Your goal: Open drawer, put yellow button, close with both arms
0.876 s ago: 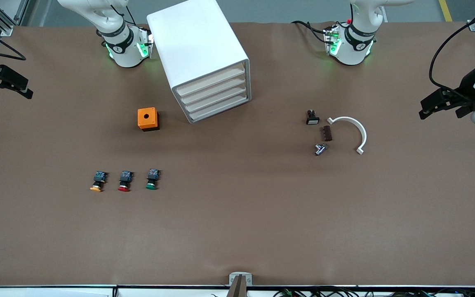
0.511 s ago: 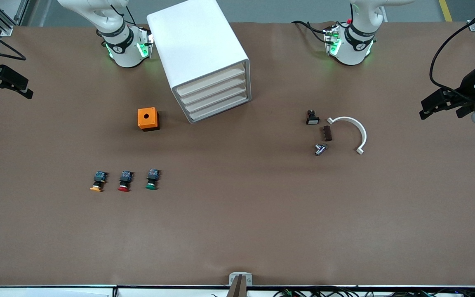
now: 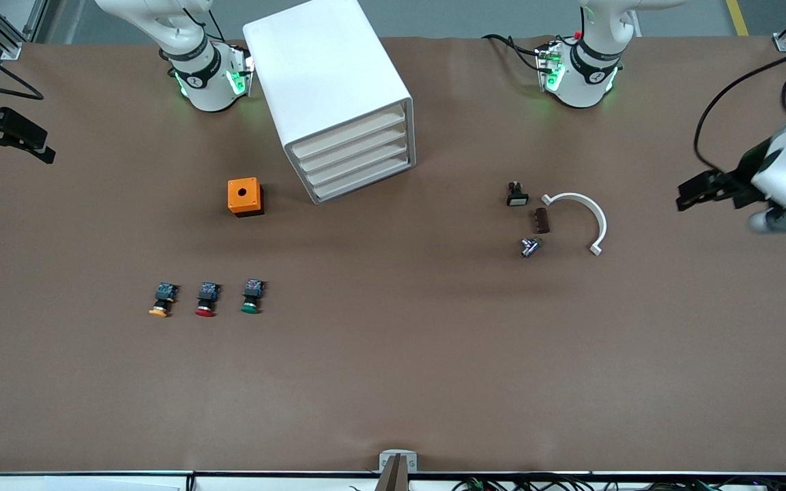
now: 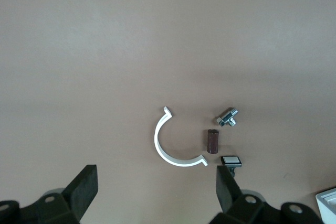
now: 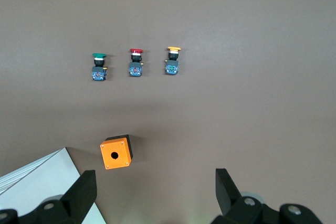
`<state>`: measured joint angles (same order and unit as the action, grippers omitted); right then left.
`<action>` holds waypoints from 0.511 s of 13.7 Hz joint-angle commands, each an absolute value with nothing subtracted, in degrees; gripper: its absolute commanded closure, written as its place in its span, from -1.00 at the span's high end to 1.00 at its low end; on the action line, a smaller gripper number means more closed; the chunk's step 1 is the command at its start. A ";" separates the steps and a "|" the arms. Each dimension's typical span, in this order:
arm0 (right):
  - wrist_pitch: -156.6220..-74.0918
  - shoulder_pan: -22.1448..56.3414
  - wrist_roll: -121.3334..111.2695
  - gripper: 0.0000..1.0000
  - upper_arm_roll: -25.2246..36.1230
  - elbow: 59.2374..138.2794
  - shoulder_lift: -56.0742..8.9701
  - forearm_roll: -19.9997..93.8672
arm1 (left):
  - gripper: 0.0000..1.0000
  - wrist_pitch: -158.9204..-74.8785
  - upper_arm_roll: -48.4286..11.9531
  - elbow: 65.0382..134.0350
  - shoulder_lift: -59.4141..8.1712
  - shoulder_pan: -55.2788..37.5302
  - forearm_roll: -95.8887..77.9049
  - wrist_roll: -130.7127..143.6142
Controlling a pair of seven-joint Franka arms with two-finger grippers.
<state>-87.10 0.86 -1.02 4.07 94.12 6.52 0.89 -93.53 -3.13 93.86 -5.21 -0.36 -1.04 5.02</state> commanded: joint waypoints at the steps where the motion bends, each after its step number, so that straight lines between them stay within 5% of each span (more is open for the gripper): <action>1: -87.19 0.26 -0.88 1.00 3.34 95.36 7.91 0.18 | 0.99 -93.08 -4.13 92.73 -9.74 -1.92 -0.70 9.29; 7: -87.10 0.26 -0.88 1.00 3.34 95.27 7.91 0.18 | 0.99 -92.99 -5.18 92.73 -15.20 -10.27 -3.50 27.65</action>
<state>-87.05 0.86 -1.02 4.05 94.17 6.52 0.89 -93.61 -4.93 93.75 -14.50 -8.67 -1.87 22.90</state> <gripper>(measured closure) 0.000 0.000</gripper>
